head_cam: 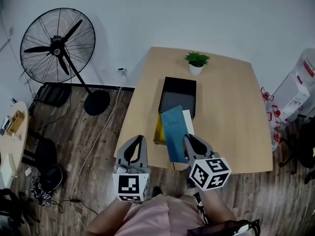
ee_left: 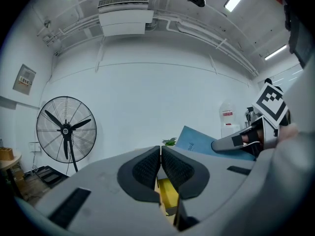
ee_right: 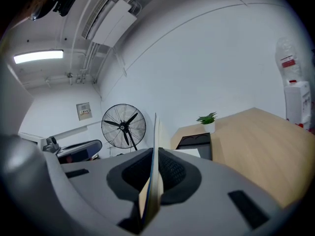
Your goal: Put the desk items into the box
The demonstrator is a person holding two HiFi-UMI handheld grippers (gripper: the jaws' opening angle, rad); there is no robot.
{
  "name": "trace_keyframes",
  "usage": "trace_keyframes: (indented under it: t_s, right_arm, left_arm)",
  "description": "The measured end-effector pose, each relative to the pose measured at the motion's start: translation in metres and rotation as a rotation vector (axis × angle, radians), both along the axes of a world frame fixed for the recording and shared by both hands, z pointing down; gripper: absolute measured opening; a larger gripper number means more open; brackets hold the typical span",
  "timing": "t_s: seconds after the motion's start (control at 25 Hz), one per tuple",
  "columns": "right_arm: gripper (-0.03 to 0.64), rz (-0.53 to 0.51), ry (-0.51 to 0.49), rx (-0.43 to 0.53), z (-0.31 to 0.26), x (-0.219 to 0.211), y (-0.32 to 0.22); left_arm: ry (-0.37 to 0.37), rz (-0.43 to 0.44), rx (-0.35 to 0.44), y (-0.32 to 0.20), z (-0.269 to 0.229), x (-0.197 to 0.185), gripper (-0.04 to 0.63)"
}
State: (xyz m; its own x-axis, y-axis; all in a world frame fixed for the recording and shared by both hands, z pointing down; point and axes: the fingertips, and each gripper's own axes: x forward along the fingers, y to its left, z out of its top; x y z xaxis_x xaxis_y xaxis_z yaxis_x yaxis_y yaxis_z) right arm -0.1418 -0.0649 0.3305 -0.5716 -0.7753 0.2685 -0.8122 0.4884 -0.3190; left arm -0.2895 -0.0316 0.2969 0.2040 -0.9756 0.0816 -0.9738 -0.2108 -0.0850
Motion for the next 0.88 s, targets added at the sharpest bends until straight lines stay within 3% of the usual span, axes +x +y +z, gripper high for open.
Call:
trace_keyframes:
  t_s: [0.24,0.88]
  right_arm:
    - [0.032,0.056,-0.010,-0.012,0.008,-0.024,-0.005]
    - [0.032,0.200,-0.017,-0.156,0.074,-0.004,-0.026]
  left_arm:
    - [-0.014,0.053,-0.034,-0.003,0.012,-0.022,0.018]
    - [-0.041,0.164,-0.158,-0.028,0.058,-0.008,0.018]
